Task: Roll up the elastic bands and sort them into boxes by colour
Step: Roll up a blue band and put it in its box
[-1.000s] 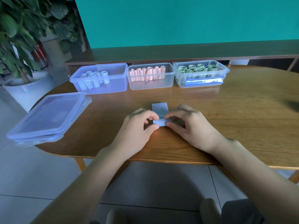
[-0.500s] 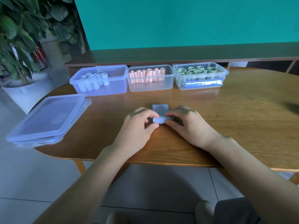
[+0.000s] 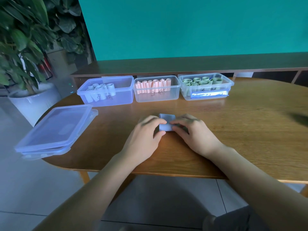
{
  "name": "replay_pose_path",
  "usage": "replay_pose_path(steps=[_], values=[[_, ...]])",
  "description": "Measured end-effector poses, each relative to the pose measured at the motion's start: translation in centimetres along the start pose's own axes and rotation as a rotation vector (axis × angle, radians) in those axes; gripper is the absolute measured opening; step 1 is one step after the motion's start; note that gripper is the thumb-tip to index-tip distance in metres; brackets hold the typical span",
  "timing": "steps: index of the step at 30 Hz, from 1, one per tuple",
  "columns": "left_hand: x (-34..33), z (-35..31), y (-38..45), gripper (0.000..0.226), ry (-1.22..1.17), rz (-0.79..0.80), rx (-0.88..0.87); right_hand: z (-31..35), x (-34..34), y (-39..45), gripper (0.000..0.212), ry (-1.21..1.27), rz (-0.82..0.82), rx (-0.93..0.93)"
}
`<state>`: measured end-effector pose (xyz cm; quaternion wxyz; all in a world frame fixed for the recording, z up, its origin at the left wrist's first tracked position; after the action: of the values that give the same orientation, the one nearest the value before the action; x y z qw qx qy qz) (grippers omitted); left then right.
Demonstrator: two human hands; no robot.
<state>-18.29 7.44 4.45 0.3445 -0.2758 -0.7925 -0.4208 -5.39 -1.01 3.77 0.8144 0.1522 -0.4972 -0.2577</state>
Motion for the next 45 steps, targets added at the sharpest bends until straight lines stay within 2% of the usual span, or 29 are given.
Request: replay_pose_path(steps=[13,21,26,32,37,45], values=[[-0.7,0.8,2.3,0.036,0.039,0.004,-0.007,-0.7,-0.2,1.6,0.027,-0.046,0.051,-0.033],[-1.0,1.3,3.2,0.025,0.037,-0.022,-0.028,-1.6,-0.5,2.6,0.031,-0.042,0.074,-0.057],[-1.4,1.8,4.0,0.031,0.059,-0.011,-0.008,-1.6,-0.2,2.9,0.023,-0.027,0.020,-0.025],[-1.9,2.4,4.8,0.039,0.102,0.012,0.026,-2.5,-0.9,3.7,0.031,-0.057,0.083,-0.052],[-1.7,1.7,5.6,0.031,0.053,-0.007,-0.044,-3.1,-1.1,4.5,0.032,-0.047,0.107,-0.051],[-3.0,3.5,7.6,0.039,0.017,0.051,0.026,-4.4,-2.0,6.0,0.037,-0.096,0.165,-0.107]])
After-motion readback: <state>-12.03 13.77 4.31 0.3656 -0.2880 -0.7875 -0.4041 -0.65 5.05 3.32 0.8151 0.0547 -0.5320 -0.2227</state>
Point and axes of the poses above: each hand's wrist, its own y-axis towards the middle knuckle, its own x-axis out of the back of the hand, z = x × y, the point moved 9 cm from there along y, towards the middle knuckle, and after that the axes turned 1 degree about -z, right-handed, at the moved point
